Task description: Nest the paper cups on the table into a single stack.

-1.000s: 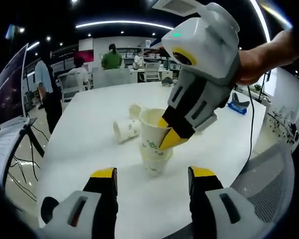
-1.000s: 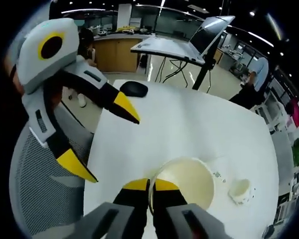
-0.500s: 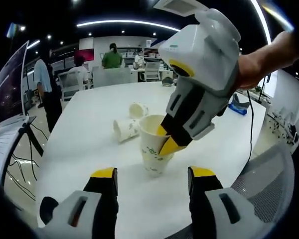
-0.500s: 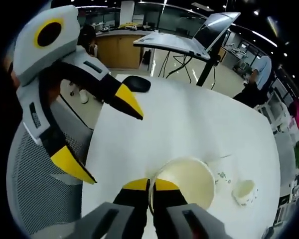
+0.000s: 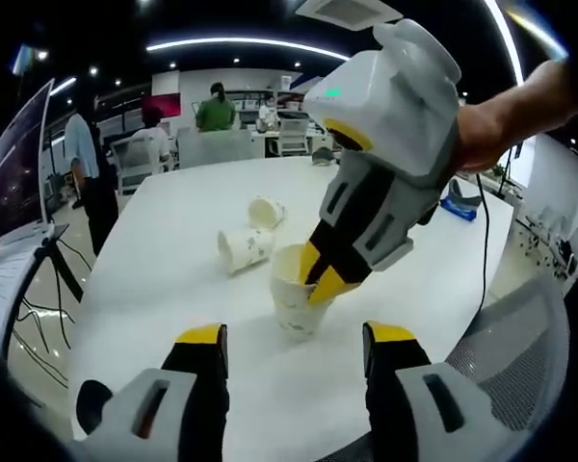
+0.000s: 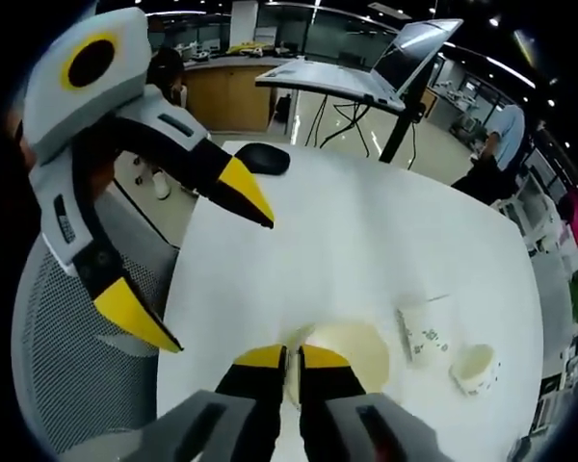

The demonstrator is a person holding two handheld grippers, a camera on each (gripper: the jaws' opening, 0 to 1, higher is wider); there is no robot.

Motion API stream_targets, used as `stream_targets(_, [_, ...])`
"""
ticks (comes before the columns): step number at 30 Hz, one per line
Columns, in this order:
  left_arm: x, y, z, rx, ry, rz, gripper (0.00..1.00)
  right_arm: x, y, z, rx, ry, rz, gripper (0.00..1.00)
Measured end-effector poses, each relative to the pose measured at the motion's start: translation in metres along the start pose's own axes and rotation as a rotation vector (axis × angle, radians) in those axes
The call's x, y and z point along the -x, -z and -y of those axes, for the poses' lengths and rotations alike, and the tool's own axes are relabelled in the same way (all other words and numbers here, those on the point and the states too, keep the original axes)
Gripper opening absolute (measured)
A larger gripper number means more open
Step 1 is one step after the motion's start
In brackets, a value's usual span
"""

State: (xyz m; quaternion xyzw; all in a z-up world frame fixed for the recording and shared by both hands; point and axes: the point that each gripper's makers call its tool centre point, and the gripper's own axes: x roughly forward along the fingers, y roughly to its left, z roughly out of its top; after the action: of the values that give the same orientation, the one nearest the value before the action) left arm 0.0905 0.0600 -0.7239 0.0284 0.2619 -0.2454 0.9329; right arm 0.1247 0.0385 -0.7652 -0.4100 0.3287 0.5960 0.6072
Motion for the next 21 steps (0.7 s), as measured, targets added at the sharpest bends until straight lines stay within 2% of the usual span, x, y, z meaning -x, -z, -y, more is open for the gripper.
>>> stream_targets(15, [-0.002,0.001,0.001,-0.006,0.008,0.000,0.55,0.009,-0.001,0.004,-0.038,0.017,0.025,0.08])
stream_targets(21, [-0.002,0.002,0.001,-0.006,0.009,-0.001,0.55,0.025,-0.006,0.006,-0.063,0.030,0.060,0.14])
